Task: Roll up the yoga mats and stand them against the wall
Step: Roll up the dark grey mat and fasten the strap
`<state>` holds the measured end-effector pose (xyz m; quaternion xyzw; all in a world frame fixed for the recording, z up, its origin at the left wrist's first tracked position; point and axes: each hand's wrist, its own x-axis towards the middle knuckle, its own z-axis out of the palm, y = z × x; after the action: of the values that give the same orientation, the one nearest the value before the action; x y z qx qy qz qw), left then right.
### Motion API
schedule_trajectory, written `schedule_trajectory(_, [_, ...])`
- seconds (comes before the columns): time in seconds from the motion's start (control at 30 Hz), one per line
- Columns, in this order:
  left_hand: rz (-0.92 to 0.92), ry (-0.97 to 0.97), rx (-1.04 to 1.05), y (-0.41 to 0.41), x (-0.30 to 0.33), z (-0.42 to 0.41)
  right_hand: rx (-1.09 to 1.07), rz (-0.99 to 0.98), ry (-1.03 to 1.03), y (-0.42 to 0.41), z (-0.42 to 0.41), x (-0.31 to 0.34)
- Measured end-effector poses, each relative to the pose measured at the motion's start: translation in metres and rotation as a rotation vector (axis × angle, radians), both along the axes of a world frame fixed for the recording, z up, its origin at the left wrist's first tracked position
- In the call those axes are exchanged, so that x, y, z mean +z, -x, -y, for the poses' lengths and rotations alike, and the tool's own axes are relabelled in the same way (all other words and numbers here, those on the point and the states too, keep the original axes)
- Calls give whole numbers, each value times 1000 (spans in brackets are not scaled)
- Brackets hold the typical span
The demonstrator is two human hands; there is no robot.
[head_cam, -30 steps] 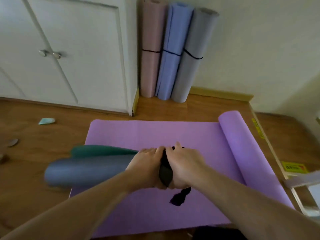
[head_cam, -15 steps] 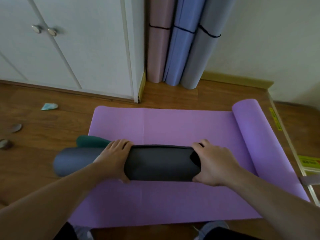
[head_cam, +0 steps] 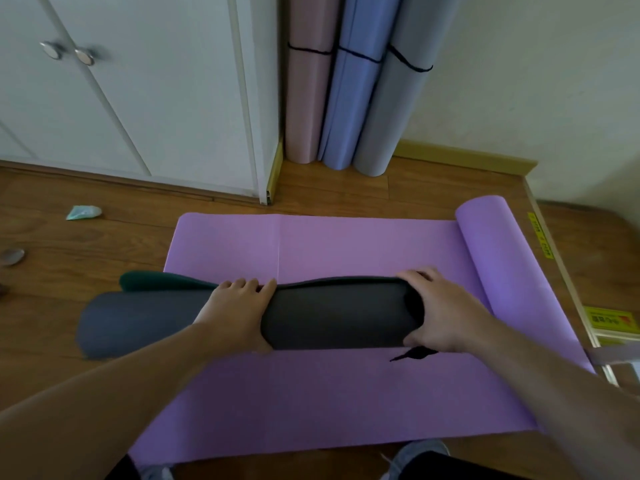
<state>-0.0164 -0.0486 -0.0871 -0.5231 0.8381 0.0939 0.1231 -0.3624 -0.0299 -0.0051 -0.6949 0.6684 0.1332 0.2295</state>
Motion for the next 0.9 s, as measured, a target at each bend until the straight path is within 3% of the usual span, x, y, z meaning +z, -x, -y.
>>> schedule_trajectory(0.27, [235, 34, 29, -17, 67, 28, -307, 186, 131, -9, 12, 46])
schedule_trajectory(0.47, [240, 166, 92, -46, 108, 36, -629, 438, -145, -43, 4, 60])
schedule_trajectory(0.7, [136, 239, 231, -74, 131, 48, -662, 710, -297, -111, 47, 22])
schedule_trajectory(0.9, [131, 239, 309, -87, 128, 59, -593, 521, -69, -119, 46, -45])
